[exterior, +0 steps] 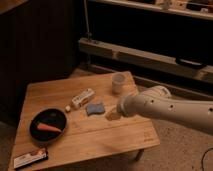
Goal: Place the white sponge in the ceramic cup
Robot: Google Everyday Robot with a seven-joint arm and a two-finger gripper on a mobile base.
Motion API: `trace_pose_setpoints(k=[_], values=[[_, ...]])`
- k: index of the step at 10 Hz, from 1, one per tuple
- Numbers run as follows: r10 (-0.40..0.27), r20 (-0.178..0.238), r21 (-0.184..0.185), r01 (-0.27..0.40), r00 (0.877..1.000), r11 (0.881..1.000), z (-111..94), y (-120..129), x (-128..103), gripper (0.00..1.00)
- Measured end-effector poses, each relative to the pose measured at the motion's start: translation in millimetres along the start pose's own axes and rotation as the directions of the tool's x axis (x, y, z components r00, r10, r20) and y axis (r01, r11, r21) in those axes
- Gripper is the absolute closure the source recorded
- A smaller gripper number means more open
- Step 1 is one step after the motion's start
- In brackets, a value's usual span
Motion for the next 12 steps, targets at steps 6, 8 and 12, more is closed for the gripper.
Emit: trace_pose_setpoints(k=[6,8,12], values=[[-0.254,0.298,-0.047,0.28,0.92,0.959,3.6,-20.1,-36.9,0.29],[-0.404,0.502,0.112,0.406,0.765,0.907,-37.3,-62.9,-55.1,0.29],[-0.568,0.585,0.401,0.403,0.579,0.823,-151.4,-145.3,-48.4,0.29]])
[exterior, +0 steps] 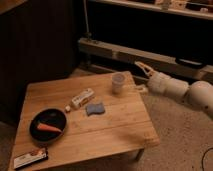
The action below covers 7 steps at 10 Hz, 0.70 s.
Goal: Place the white sponge in the ceramic cup
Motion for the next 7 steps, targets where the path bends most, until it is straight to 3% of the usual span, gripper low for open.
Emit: trace_pose_setpoints(k=[2,4,5,7], values=[[-0.01,-0.058,-0.087,0.004,0.998,0.996,-13.6,-12.6,-16.1,0.29],[-0.033,-0.116,-0.201,0.009,0.993,0.98,0.3,-4.6,-18.2,0.29],[-0.047,-0.145,-0.291,0.002,0.988,0.957,18.7,7.7,-15.5,0.29],[-0.071,-0.182,-0.43,-0.014,0.981,0.903,54.5,46.4,-1.6,0.29]])
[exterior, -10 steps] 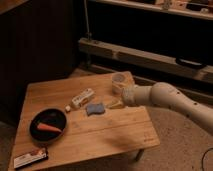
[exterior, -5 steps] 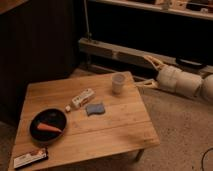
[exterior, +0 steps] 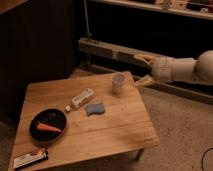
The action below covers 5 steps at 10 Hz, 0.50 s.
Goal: Place the white sponge in the ceramic cup
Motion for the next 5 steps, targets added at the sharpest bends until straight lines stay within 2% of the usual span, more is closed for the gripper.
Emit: trace_pose_setpoints(k=[1,3,4,5], values=[[0.008,-0.015,-0.053,-0.009,1.0,0.999,27.2,17.6,10.4,0.29],[0.032,-0.026,-0.129,-0.035,0.999,0.991,77.2,42.9,25.3,0.29],[0.046,-0.036,-0.18,-0.051,0.998,0.982,118.1,56.1,32.6,0.29],[0.049,-0.046,-0.213,-0.058,0.998,0.975,144.5,60.8,33.9,0.29]])
